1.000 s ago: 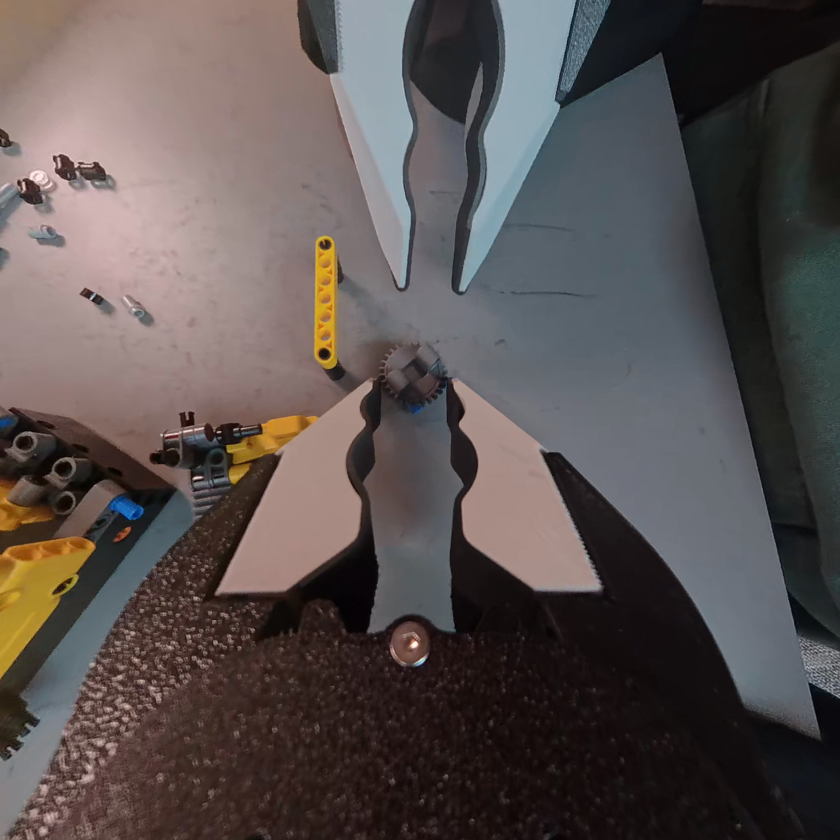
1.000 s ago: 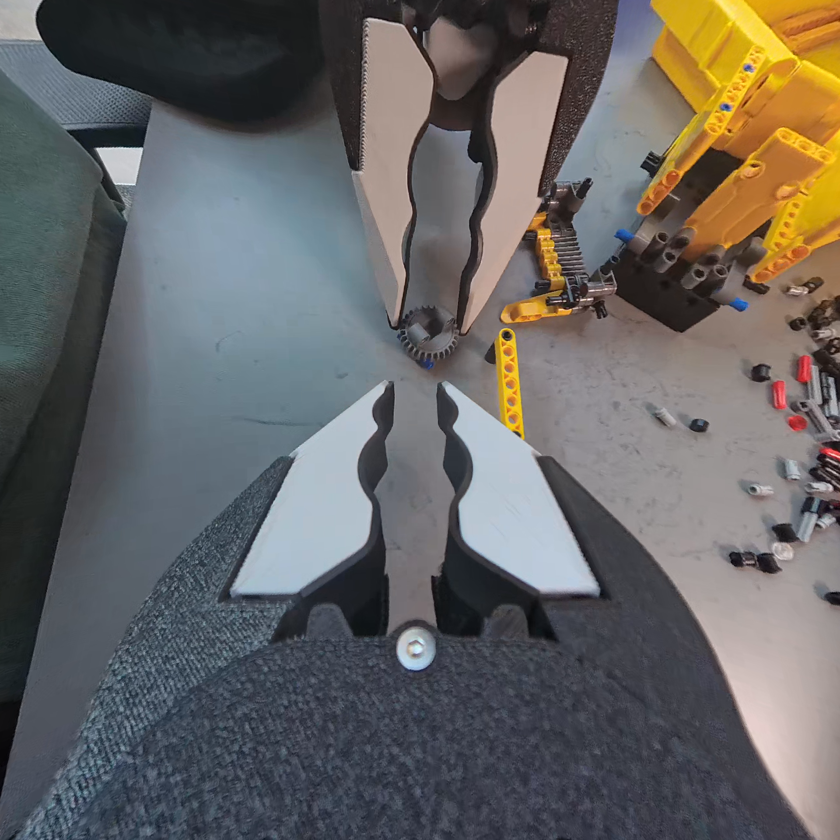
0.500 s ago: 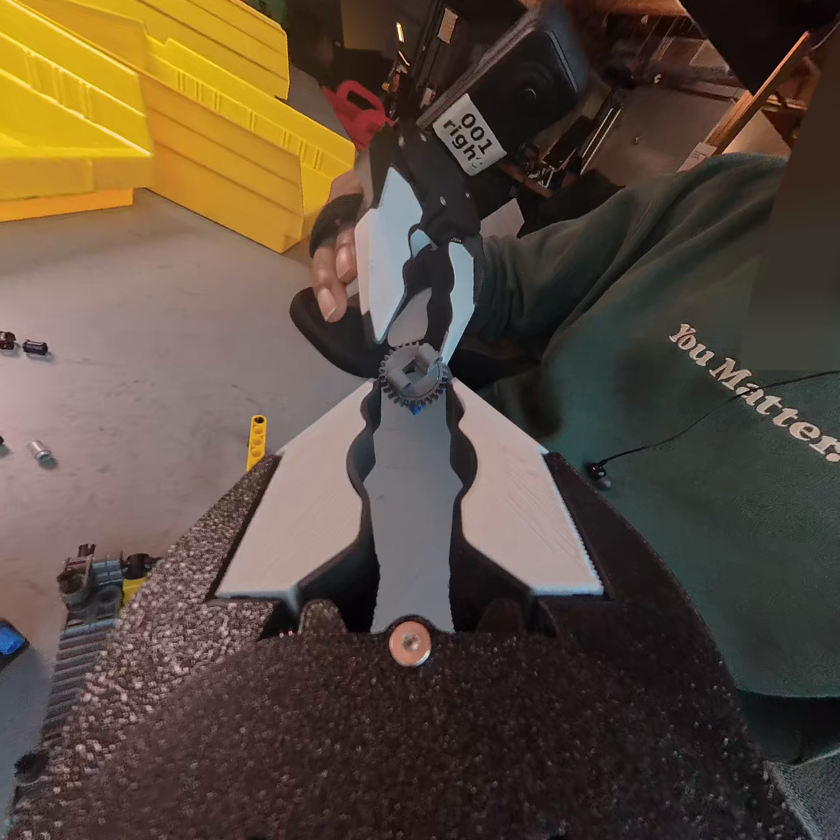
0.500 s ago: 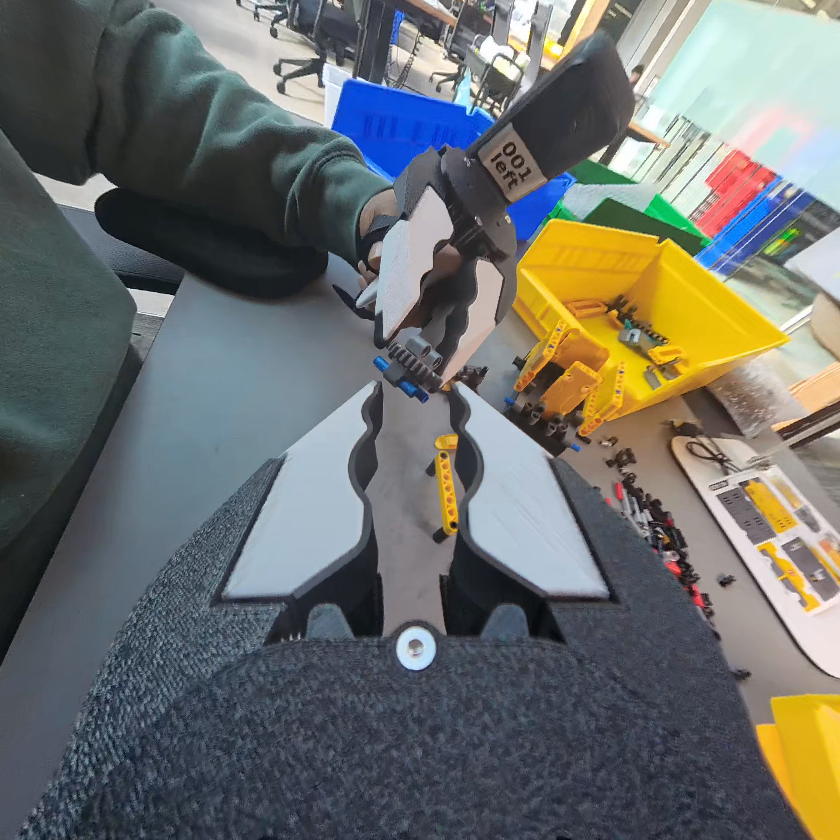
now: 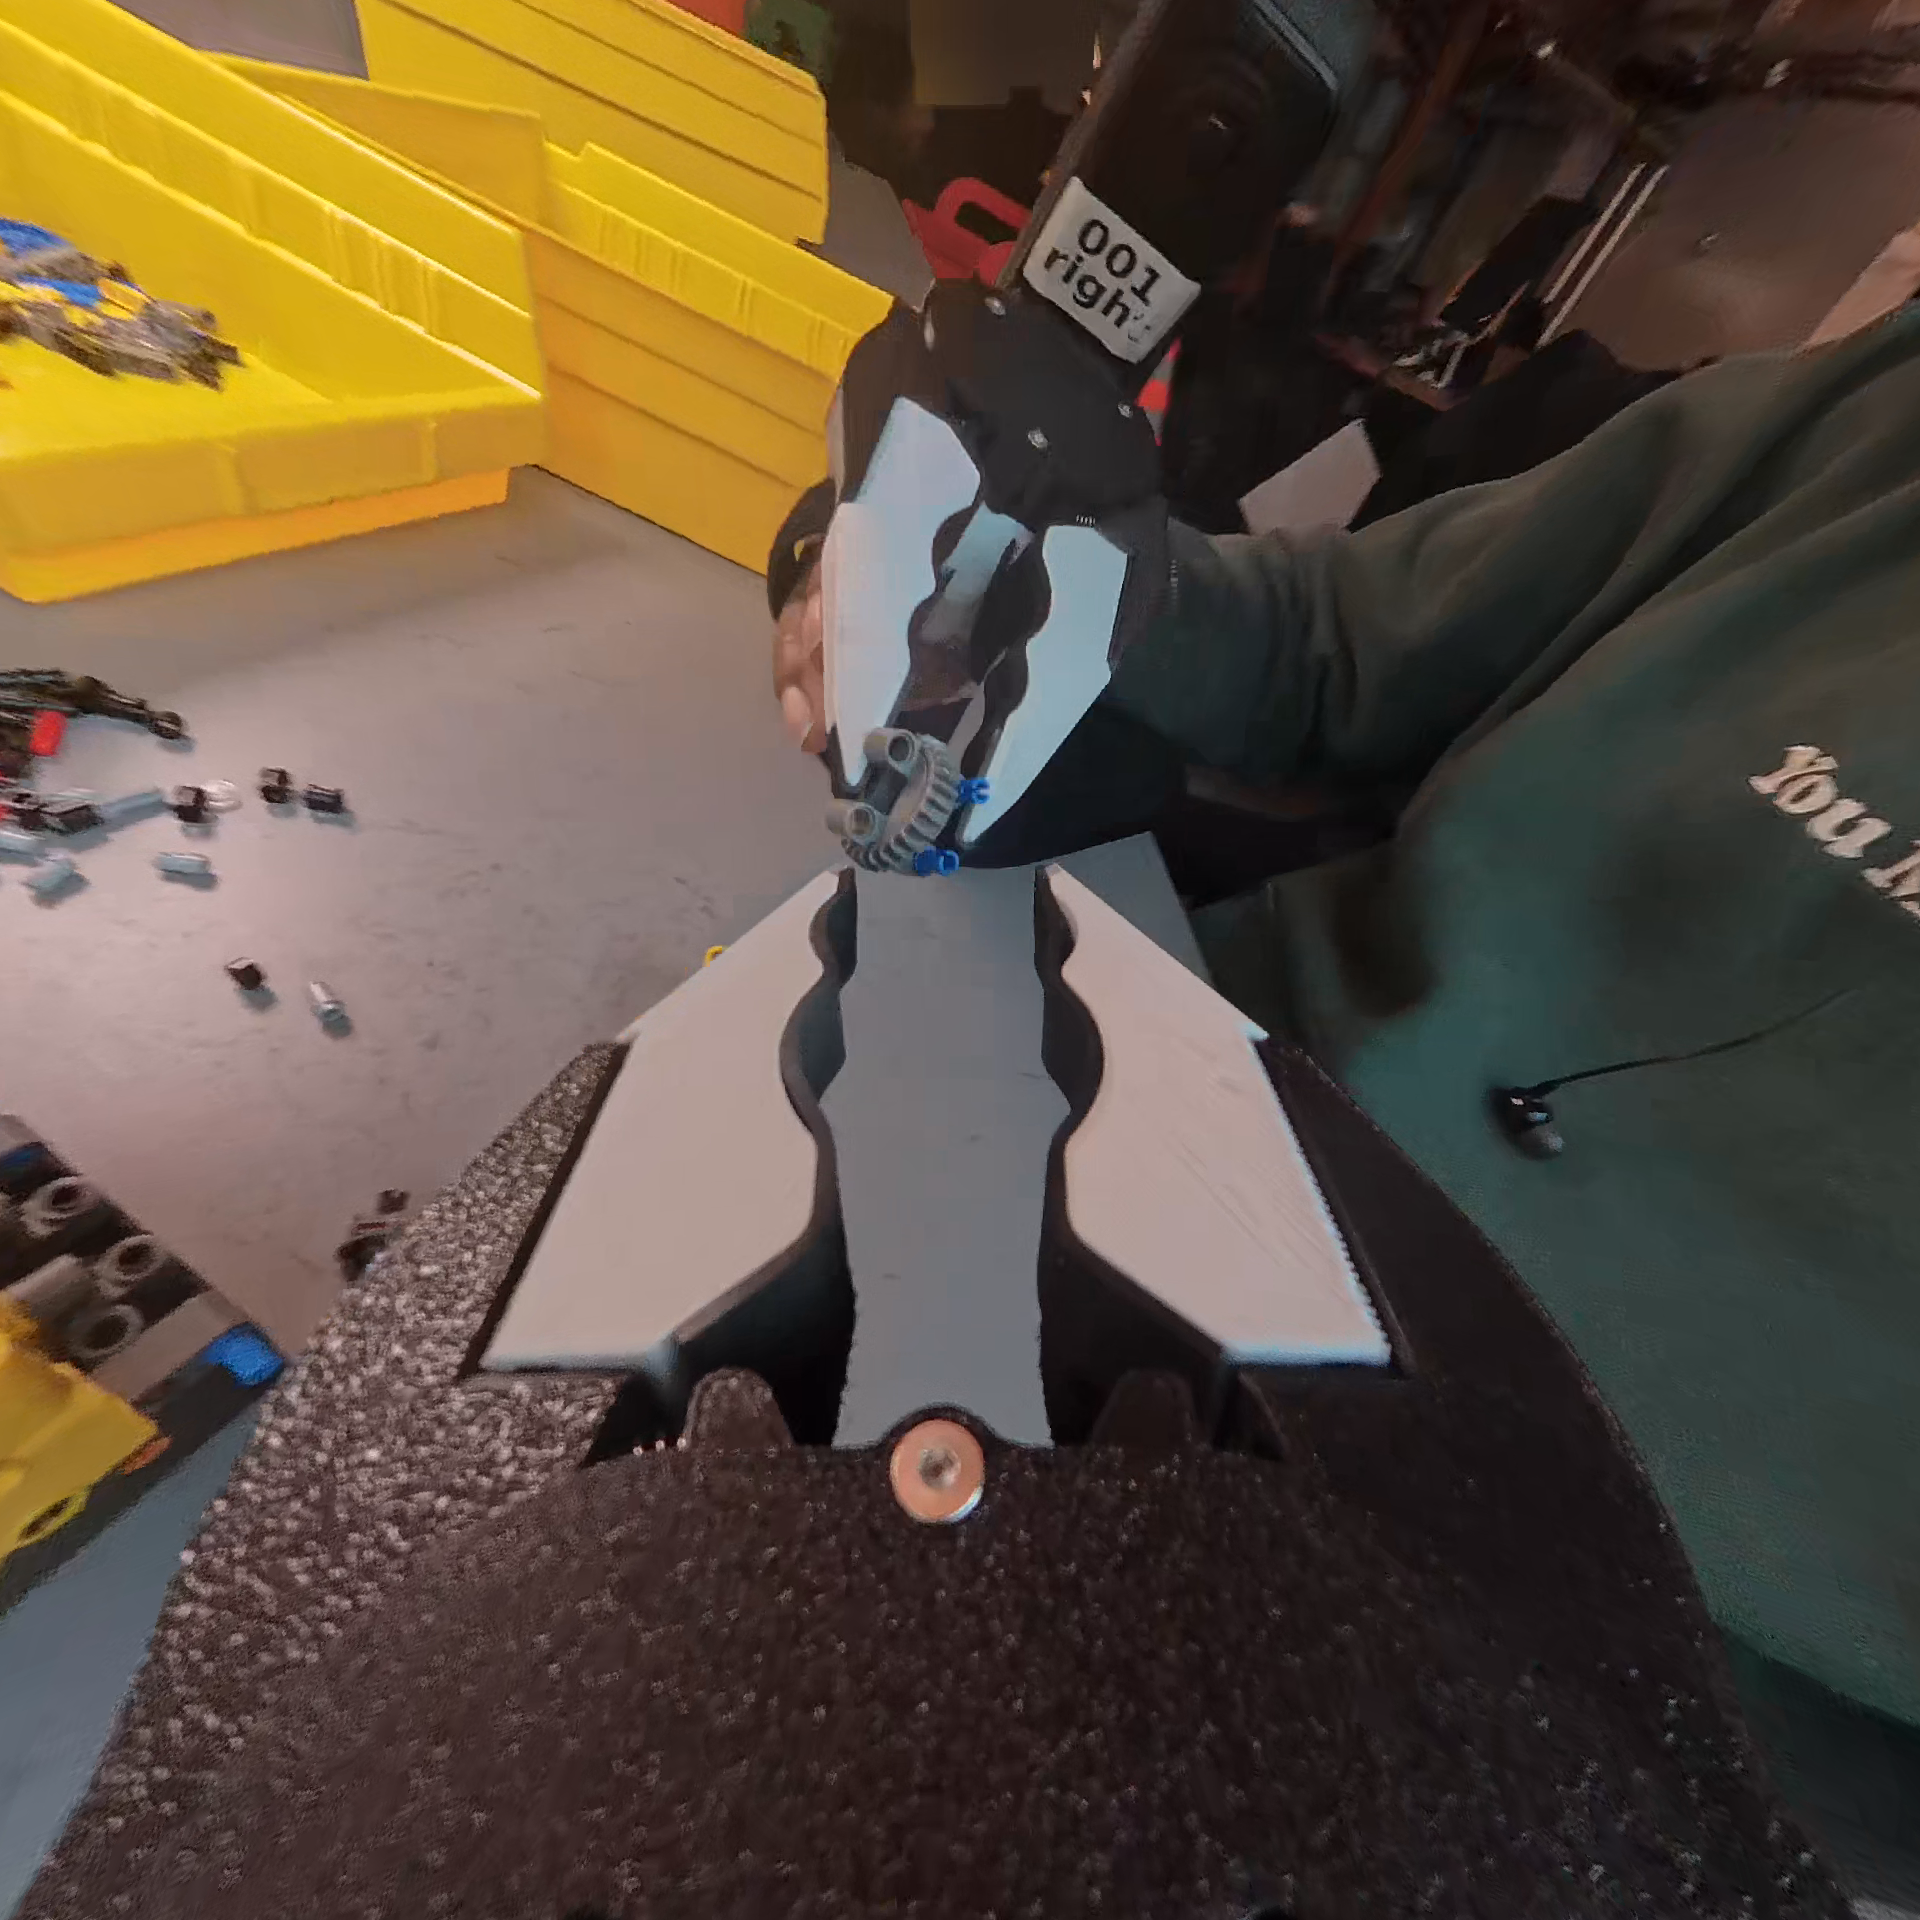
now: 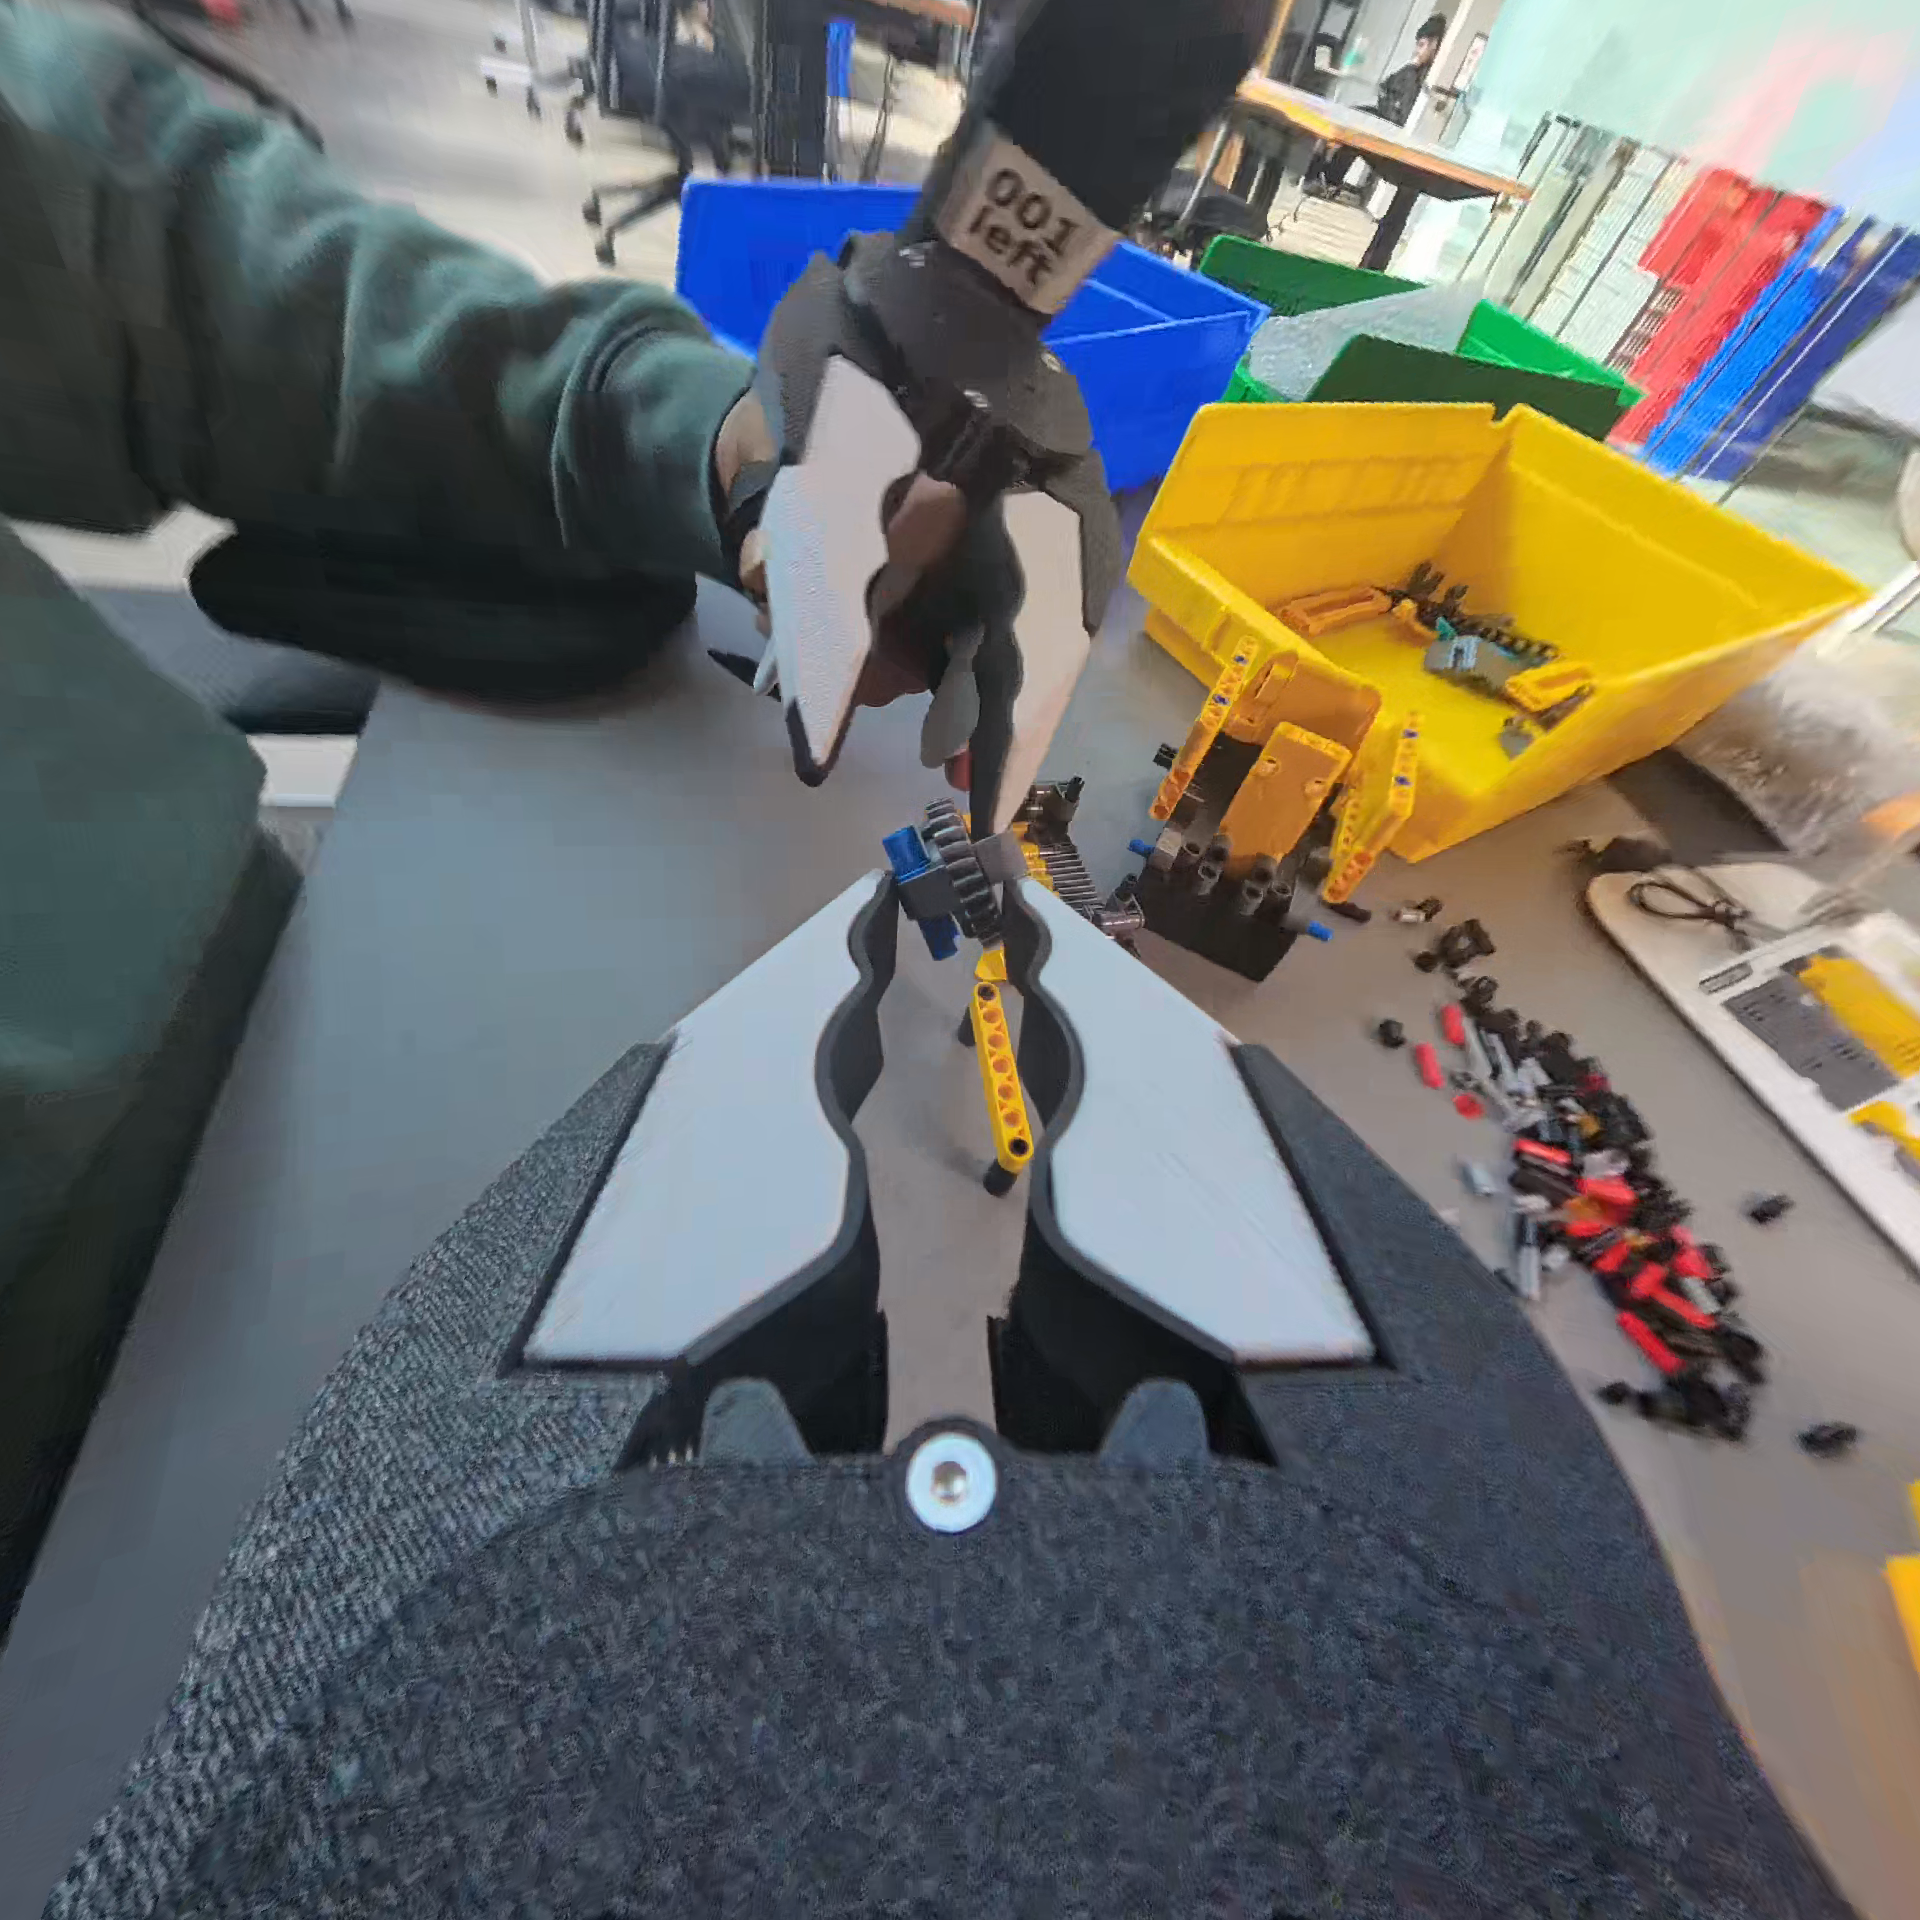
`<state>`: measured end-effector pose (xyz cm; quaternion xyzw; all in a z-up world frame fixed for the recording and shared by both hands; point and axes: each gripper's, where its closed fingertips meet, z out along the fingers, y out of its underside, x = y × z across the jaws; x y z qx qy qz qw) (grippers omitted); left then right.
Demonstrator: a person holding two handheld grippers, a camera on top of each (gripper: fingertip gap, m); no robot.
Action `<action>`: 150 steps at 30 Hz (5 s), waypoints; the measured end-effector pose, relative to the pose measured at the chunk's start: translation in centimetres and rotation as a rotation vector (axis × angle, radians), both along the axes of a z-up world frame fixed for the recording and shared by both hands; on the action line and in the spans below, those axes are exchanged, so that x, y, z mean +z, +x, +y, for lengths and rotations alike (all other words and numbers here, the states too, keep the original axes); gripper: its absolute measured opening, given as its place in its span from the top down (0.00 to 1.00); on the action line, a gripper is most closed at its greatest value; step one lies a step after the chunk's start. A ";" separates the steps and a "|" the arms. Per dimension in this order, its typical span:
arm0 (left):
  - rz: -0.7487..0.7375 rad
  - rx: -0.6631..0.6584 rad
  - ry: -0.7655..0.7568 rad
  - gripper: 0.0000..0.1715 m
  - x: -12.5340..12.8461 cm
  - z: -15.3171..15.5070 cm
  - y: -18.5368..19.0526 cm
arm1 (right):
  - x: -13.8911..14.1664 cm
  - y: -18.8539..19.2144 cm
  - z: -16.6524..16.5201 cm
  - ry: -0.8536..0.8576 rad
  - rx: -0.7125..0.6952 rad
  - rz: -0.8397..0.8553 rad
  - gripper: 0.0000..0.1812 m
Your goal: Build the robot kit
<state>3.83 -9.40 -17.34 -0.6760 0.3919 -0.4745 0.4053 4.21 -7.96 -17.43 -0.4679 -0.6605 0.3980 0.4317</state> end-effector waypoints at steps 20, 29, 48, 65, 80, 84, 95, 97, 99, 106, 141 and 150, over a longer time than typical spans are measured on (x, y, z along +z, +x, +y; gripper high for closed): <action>0.236 0.129 0.228 0.87 -1.2 2.3 -0.6 | -1.0 -1.0 1.4 -0.183 -0.004 -0.015 0.90; 0.351 0.131 0.210 0.87 -3.4 2.7 -1.0 | -1.0 -0.5 2.2 0.104 -0.041 -0.088 0.89; 0.461 0.063 0.180 0.87 -5.0 3.9 -0.6 | -3.9 -1.5 2.7 -0.018 0.037 -0.507 0.96; 0.428 0.059 0.132 0.88 -6.0 4.3 -1.1 | -5.7 -1.9 3.4 -0.161 0.081 -0.588 0.96; 0.445 0.045 0.149 0.87 -6.3 4.3 -0.8 | -5.7 -1.7 3.1 -0.131 0.142 -0.588 0.96; 0.454 0.042 0.158 0.87 -6.4 4.2 -0.7 | -5.8 -1.5 3.1 -0.125 0.147 -0.585 0.96; 0.469 0.035 0.195 0.87 -6.5 4.4 -0.7 | -5.8 -1.6 3.2 -0.060 0.133 -0.552 0.96; 0.474 0.031 0.208 0.87 -6.5 4.3 -0.7 | -5.8 -1.6 3.2 -0.050 0.129 -0.549 0.96; 0.479 0.030 0.222 0.87 -6.5 4.3 -0.8 | -5.8 -1.6 3.2 -0.038 0.121 -0.542 0.96; 0.501 0.032 0.253 0.87 -6.6 4.3 -0.8 | -5.8 -1.6 3.3 -0.006 0.123 -0.528 0.96; 0.573 0.008 0.325 0.87 -6.7 4.5 -0.5 | -5.8 -1.8 3.4 0.002 -0.047 -0.414 0.96; 0.609 0.000 0.363 0.90 -6.9 4.4 -0.4 | -5.7 -1.8 3.5 0.004 -0.113 -0.330 0.96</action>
